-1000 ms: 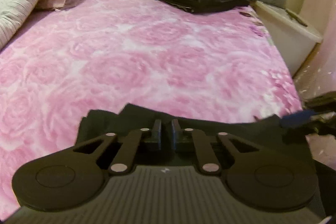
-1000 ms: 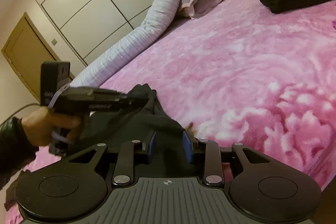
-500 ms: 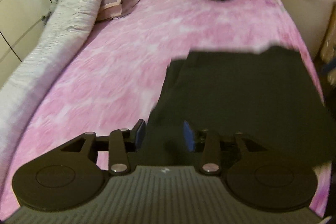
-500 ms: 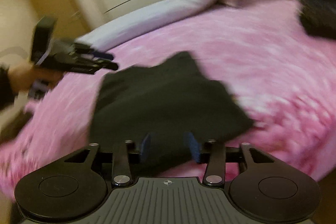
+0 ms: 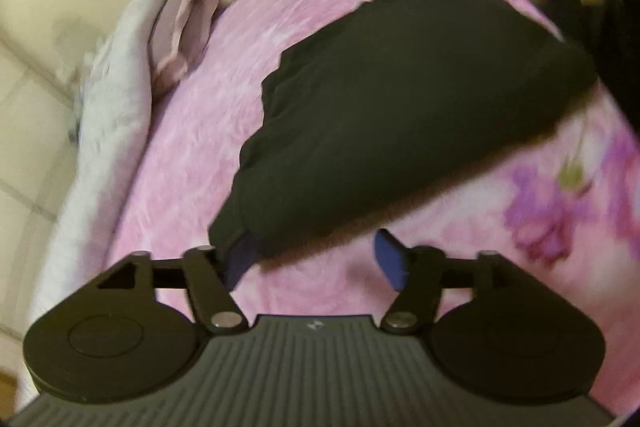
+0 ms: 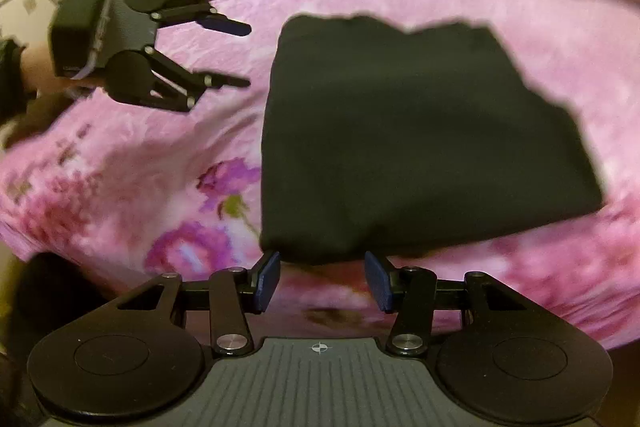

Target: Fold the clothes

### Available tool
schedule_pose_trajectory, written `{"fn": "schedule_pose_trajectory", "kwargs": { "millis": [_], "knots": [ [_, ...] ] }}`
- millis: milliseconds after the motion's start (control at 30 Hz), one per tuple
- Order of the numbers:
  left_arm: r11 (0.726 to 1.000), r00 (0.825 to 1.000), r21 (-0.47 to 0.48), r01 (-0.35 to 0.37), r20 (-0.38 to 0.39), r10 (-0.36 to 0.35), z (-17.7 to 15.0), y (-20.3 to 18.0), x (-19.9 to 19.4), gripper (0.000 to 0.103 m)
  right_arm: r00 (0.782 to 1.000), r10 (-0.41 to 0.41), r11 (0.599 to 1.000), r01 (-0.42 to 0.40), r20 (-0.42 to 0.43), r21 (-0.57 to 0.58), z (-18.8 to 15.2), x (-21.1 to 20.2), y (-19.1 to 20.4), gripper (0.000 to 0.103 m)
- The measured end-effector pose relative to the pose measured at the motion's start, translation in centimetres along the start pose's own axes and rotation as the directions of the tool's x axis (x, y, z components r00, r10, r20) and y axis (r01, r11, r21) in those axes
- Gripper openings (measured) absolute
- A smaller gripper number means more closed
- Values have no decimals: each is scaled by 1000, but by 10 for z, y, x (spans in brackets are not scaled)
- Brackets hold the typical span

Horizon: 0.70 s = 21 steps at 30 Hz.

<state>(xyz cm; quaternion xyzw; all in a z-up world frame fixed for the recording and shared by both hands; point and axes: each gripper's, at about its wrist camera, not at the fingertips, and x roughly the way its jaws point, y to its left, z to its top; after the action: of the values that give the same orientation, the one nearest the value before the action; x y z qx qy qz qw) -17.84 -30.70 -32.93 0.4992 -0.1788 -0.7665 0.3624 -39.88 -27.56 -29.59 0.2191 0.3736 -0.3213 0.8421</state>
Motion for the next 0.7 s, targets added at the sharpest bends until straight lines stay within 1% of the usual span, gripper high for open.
{"fn": "schedule_pose_trajectory", "kwargs": {
  "millis": [33,100,133,167,233,267,300,400,433,467,533,567,600,633,667,700],
  "knots": [
    [998,1000,53,-15,3,15,-1,-5,3,68,999,-40,998,41,22,-52,3,-3,11,52],
    [982,999,182,-46,10,45,-5,-15,12,70,998,-57,985,63,41,-159,4,1,32,59],
    [967,998,245,-62,15,60,-7,-21,16,71,997,-59,975,67,48,-213,4,3,43,66],
    [947,997,313,-77,20,74,-10,-25,22,71,997,-60,961,72,55,-265,3,6,53,68],
    [902,994,417,-107,47,96,-17,-31,32,71,998,-60,936,69,35,-345,6,28,70,68],
    [884,993,453,-117,68,97,-20,-32,37,71,997,-70,926,74,25,-371,7,39,76,68],
    [864,991,487,-128,89,96,-23,-33,42,71,995,-97,912,99,24,-398,6,50,79,68],
    [803,983,573,-167,161,89,-29,-33,59,71,972,-226,839,229,67,-493,1,65,80,66],
    [790,980,588,-176,177,87,-29,-30,66,71,960,-268,813,271,81,-515,-1,67,77,60],
    [776,977,603,-186,194,84,-29,-27,73,70,953,-291,797,290,84,-530,-4,67,72,56],
    [753,975,630,-191,210,71,-26,-23,87,65,945,-317,773,308,83,-554,-8,65,62,55],
    [743,976,644,-185,211,61,-24,-21,95,57,942,-323,761,312,85,-569,-10,64,59,52],
    [733,981,661,-162,187,49,-20,-22,100,38,942,-325,751,311,84,-583,-12,65,57,47],
    [723,986,677,-139,163,37,-17,-23,105,27,944,-319,749,303,79,-589,-13,63,56,36],
    [713,990,692,-116,138,26,-13,-24,110,18,947,-312,751,294,75,-591,-13,62,55,29],
    [714,991,690,-119,131,38,-11,-24,109,15,950,-304,753,284,70,-594,-13,60,54,24]
  ]
}}
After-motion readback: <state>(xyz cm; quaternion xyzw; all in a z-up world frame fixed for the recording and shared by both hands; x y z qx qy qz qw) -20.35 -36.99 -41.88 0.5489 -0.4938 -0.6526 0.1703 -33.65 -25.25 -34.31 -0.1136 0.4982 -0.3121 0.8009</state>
